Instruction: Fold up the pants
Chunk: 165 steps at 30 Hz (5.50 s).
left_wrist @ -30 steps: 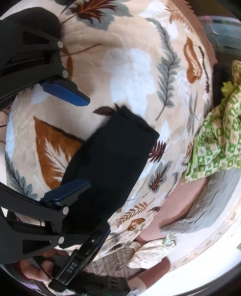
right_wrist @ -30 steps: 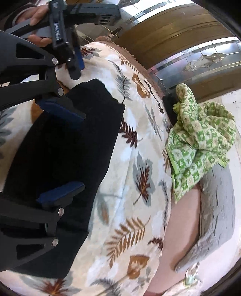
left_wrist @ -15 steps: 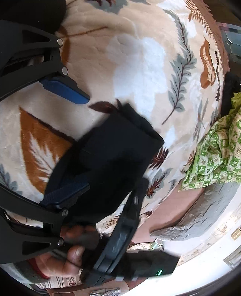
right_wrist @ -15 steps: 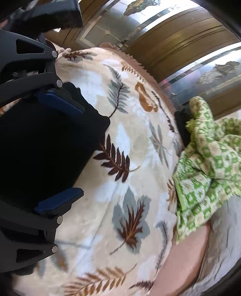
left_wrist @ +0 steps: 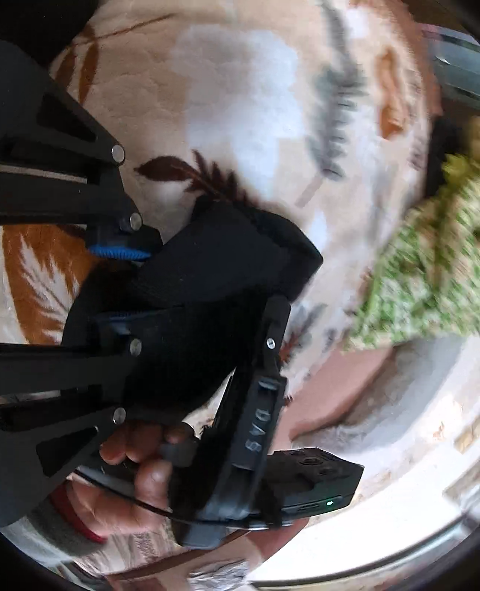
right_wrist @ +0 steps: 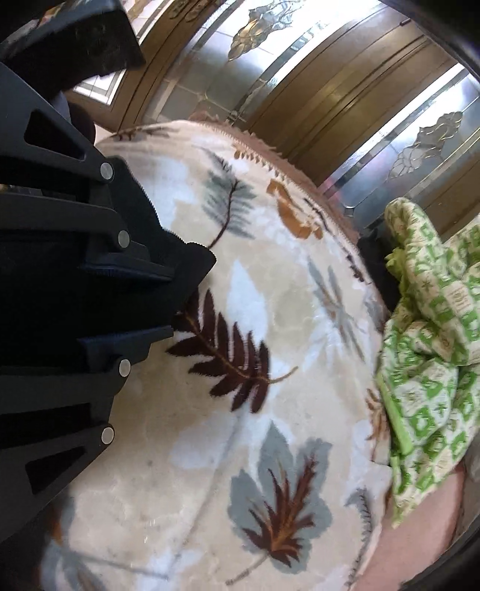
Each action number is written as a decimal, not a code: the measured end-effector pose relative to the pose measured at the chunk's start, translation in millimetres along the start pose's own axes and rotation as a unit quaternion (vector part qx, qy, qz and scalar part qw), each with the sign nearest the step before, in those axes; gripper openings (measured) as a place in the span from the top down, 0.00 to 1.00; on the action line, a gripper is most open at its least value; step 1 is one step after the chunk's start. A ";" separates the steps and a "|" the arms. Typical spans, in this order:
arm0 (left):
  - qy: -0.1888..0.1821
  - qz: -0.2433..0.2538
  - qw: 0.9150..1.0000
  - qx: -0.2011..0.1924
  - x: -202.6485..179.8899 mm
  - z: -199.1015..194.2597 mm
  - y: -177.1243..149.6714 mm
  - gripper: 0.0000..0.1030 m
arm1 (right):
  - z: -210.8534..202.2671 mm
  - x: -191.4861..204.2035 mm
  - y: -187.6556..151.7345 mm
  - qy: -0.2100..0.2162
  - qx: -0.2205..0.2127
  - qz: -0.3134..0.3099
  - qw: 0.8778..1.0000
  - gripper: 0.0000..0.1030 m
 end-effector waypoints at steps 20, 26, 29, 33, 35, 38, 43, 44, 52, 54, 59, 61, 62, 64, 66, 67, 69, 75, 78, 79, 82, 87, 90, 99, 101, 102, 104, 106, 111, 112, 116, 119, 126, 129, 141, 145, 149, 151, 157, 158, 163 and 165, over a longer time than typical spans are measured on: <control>0.038 0.302 0.947 -0.102 -152.8 -45.8 -26.5 0.83 | -144.4 6.1 -20.1 -0.089 -0.021 0.046 0.995 0.87; -0.046 0.292 0.947 -0.127 -169.5 -93.7 -19.6 0.39 | -220.9 -24.6 -35.4 -0.090 -0.108 0.060 0.988 0.88; -0.039 0.290 0.946 -0.137 -165.3 -100.1 -12.1 0.37 | -258.5 -57.4 -52.6 -0.095 -0.137 0.093 0.982 0.88; -0.008 0.289 0.953 -0.094 -154.9 -68.4 -11.3 0.37 | -282.7 -115.9 -90.4 -0.113 -0.146 0.157 0.970 0.88; -0.008 0.286 0.956 -0.069 -153.8 -46.3 -14.4 0.37 | -274.3 -148.1 -111.9 -0.127 -0.133 0.182 0.966 0.88; 0.000 0.287 0.957 -0.040 -158.4 -24.2 -24.0 0.37 | -243.9 -183.8 -125.5 -0.124 -0.111 0.208 0.964 0.84; 0.005 0.310 0.950 -0.028 -174.5 -10.4 -31.0 0.37 | -260.7 -208.4 -129.3 -0.198 -0.128 0.214 0.948 0.53; 0.005 0.312 0.950 -0.028 -176.7 -9.2 -30.7 0.37 | -275.7 -207.2 -127.6 -0.234 -0.143 0.198 0.941 0.45; 0.004 0.331 0.944 0.007 -206.1 31.9 -42.1 0.37 | -264.1 -208.7 -126.3 -0.221 -0.104 0.195 0.950 0.40; 0.016 0.331 0.943 0.025 -205.9 46.0 -49.6 0.37 | -248.2 -208.2 -128.3 -0.212 -0.090 0.183 0.956 0.65; 0.041 0.314 0.948 0.028 -203.3 63.7 -53.0 0.36 | -241.1 -213.2 -101.3 -0.244 -0.109 0.145 0.953 0.93; 0.037 0.314 0.948 0.027 -205.9 62.3 -54.5 0.34 | -236.6 -221.6 -104.7 -0.261 -0.088 0.143 0.951 0.96; 0.037 0.321 0.946 0.025 -206.7 61.8 -56.5 0.34 | -234.6 -223.1 -107.9 -0.261 -0.080 0.142 0.952 0.95; 0.037 0.325 0.945 0.026 -205.4 61.2 -57.7 0.33 | -239.6 -224.3 -117.2 -0.276 -0.076 0.144 0.947 0.88; 0.030 0.312 0.949 0.031 -201.9 57.1 -54.2 0.33 | -251.3 -218.0 -119.6 -0.273 -0.089 0.148 0.946 0.85; 0.029 0.305 0.951 0.033 -199.0 55.5 -52.0 0.33 | -260.6 -204.5 -118.4 -0.255 -0.106 0.141 0.951 0.85; 0.035 0.289 0.956 0.033 -190.2 51.3 -47.7 0.32 | -266.5 -181.1 -117.7 -0.230 -0.120 0.126 0.957 0.77; 0.035 0.281 0.958 0.038 -179.2 45.7 -56.3 0.30 | -238.1 -131.5 -149.6 -0.226 -0.064 0.076 0.969 0.73; 0.031 0.282 0.958 0.043 -179.1 47.4 -62.4 0.28 | -234.9 -132.9 -179.1 -0.241 -0.053 0.081 0.966 0.74; 0.030 0.282 0.958 0.046 -179.6 48.8 -64.6 0.27 | -235.5 -133.1 -183.5 -0.239 -0.057 0.085 0.966 0.74; 0.032 0.287 0.956 0.045 -180.9 50.3 -67.6 0.27 | -235.6 -138.5 -192.8 -0.233 -0.088 0.094 0.964 0.74; 0.034 0.283 0.958 0.043 -179.2 40.7 -56.9 0.27 | -246.0 -135.2 -183.8 -0.228 -0.103 0.109 0.962 0.74; 0.044 0.280 0.958 0.030 -176.9 39.1 -44.9 0.27 | -261.5 -130.1 -175.7 -0.229 -0.127 0.110 0.959 0.62; 0.059 0.285 0.955 0.062 -184.9 82.8 -24.4 0.25 | -237.1 -130.6 -193.2 -0.260 -0.103 0.077 0.957 0.58; 0.065 0.290 0.952 0.067 -186.8 92.4 -26.4 0.25 | -234.8 -129.7 -198.2 -0.270 -0.112 0.068 0.954 0.58; 0.065 0.290 0.953 0.065 -187.8 94.4 -27.3 0.24 | -233.3 -130.0 -199.4 -0.274 -0.114 0.062 0.953 0.58; 0.065 0.284 0.954 0.064 -187.1 95.4 -27.9 0.24 | -231.2 -130.2 -199.3 -0.282 -0.118 0.046 0.951 0.58; 0.060 0.278 0.957 0.063 -186.3 89.6 -27.8 0.25 | -233.1 -130.1 -197.8 -0.278 -0.117 0.050 0.952 0.58; 0.065 0.277 0.957 0.054 -183.0 73.7 -24.4 0.25 | -255.2 -127.5 -182.9 -0.232 -0.139 0.095 0.958 0.53; 0.067 0.276 0.957 0.054 -182.0 70.8 -24.2 0.25 | -259.7 -127.5 -179.3 -0.227 -0.148 0.102 0.957 0.45; 0.063 0.263 0.961 0.051 -177.9 58.6 -24.1 0.25 | -260.8 -127.9 -170.0 -0.245 -0.147 0.100 0.953 0.39; 0.061 0.260 0.962 0.050 -175.5 51.2 -26.0 0.25 | -256.9 -123.1 -168.0 -0.240 -0.147 0.093 0.955 0.39; 0.048 0.228 0.971 0.056 -166.7 41.7 -39.4 0.25 | -248.0 -128.3 -186.0 -0.279 -0.126 0.084 0.948 0.39; 0.036 0.214 0.974 0.072 -160.9 47.6 -54.6 0.19 | -240.6 -141.5 -195.5 -0.271 -0.114 0.101 0.950 0.35; 0.020 0.182 0.979 0.086 -147.3 49.1 -47.0 0.15 | -260.1 -165.4 -175.8 -0.191 -0.156 0.173 0.954 0.26; 0.019 0.173 0.980 0.093 -142.0 53.1 -43.8 0.15 | -251.7 -180.7 -169.1 -0.180 -0.147 0.193 0.953 0.23; 0.008 0.177 0.979 0.102 -144.6 57.6 -46.1 0.15 | -238.8 -189.1 -167.9 -0.148 -0.135 0.208 0.957 0.23; 0.005 0.183 0.978 0.103 -146.6 59.6 -47.7 0.15 | -232.8 -193.3 -169.0 -0.142 -0.129 0.216 0.957 0.21; -0.002 0.183 0.977 0.107 -149.2 66.7 -49.3 0.13 | -218.1 -197.1 -171.5 -0.126 -0.119 0.217 0.961 0.20; -0.001 0.182 0.977 0.107 -149.2 67.8 -49.4 0.12 | -217.1 -197.3 -170.7 -0.126 -0.120 0.215 0.961 0.20; -0.002 0.178 0.978 0.110 -149.9 72.5 -50.0 0.08 | -215.1 -199.2 -168.8 -0.120 -0.123 0.215 0.961 0.18; -0.002 0.176 0.978 0.110 -149.1 74.1 -50.3 0.05 | -213.8 -198.8 -168.3 -0.121 -0.124 0.212 0.962 0.17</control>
Point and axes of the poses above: each gripper's, at about its wrist camera, not at the fingertips, and z roughly the way its jaws point, x to its left, y to its top, the point moved 8 cm from there along z, roughly the way its jaws point, and after that the axes turned 4 degrees about z, right-handed, at the moved point
